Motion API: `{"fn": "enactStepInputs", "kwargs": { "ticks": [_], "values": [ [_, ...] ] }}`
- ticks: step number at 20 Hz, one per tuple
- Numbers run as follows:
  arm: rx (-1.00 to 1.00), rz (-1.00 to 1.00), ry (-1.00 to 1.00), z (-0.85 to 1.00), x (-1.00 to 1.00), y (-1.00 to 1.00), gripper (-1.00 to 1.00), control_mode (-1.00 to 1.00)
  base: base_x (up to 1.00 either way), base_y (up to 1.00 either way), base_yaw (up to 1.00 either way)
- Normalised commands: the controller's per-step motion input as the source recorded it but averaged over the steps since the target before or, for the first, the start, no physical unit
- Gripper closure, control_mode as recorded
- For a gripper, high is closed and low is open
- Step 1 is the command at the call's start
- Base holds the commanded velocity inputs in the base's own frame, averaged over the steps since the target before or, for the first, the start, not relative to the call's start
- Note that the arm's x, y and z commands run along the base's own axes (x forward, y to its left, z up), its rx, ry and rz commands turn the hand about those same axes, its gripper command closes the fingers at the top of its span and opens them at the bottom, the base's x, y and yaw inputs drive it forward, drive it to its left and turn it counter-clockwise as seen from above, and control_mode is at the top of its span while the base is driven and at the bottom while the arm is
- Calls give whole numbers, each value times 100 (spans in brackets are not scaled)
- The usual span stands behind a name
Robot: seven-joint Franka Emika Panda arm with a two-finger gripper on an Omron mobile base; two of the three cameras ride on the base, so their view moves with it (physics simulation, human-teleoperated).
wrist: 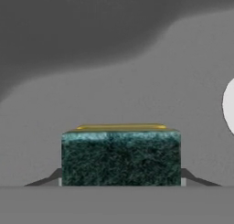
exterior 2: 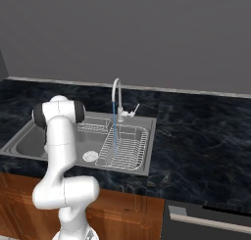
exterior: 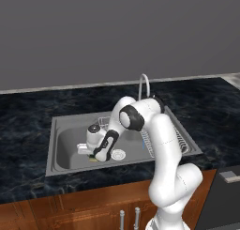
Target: Soak the sponge with water for a few seconds and then drop it inside the sink.
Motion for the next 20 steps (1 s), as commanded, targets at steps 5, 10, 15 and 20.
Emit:
{"fn": "enactStepInputs", "kwargs": {
  "ticks": [5,10,15,20],
  "values": [
    [0,0,0,0,0,0,100,-100,0,0,0],
    [0,0,3,0,1,1,-100,-100,0,0,0],
    [0,0,0,0,1,11,-100,-100,0,0,0],
    [0,0,0,0,0,0,-100,-100,0,0,0]
  ]
}}
